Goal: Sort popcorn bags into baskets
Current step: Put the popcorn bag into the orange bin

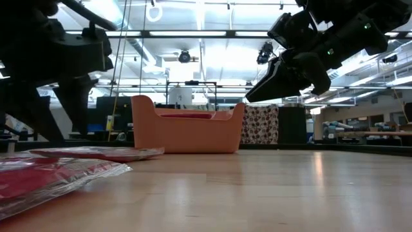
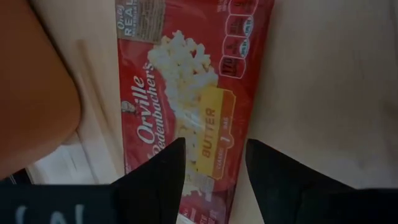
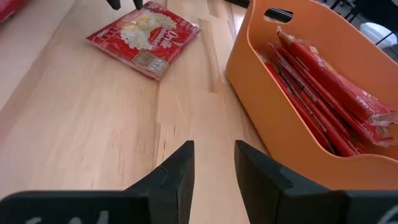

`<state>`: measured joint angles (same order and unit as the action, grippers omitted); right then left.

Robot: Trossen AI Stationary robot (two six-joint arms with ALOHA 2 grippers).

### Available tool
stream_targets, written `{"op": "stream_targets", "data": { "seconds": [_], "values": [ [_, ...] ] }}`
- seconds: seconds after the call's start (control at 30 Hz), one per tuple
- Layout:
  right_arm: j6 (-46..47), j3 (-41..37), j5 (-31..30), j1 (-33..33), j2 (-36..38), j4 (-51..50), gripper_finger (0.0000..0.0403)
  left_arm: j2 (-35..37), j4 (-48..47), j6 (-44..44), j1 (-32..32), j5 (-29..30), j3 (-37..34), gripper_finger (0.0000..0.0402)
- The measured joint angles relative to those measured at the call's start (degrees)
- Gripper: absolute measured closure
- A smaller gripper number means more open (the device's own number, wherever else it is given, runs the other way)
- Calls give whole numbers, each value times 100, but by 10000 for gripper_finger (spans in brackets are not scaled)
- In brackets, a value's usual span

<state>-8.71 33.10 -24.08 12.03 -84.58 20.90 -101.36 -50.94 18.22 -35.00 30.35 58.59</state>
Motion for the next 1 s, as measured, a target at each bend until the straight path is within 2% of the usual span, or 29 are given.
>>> {"op": "stream_targets", "data": {
  "seconds": [0.17,0.3,0.5,0.63,0.83,1.0],
  "values": [
    [0,0,18,0,0,5,284,0,172,20,22,-42,-107,230],
    [14,0,43,0,0,3,284,0,591,-103,20,-362,-396,230],
    [13,0,134,0,0,4,284,11,706,-122,22,-184,-550,235],
    [7,0,134,0,0,5,284,11,657,-48,33,-232,-568,279],
    [8,0,133,0,0,5,284,12,542,613,226,-354,-521,386],
    [-8,0,132,0,0,3,284,149,57,647,599,-764,25,394]
  ]
}}
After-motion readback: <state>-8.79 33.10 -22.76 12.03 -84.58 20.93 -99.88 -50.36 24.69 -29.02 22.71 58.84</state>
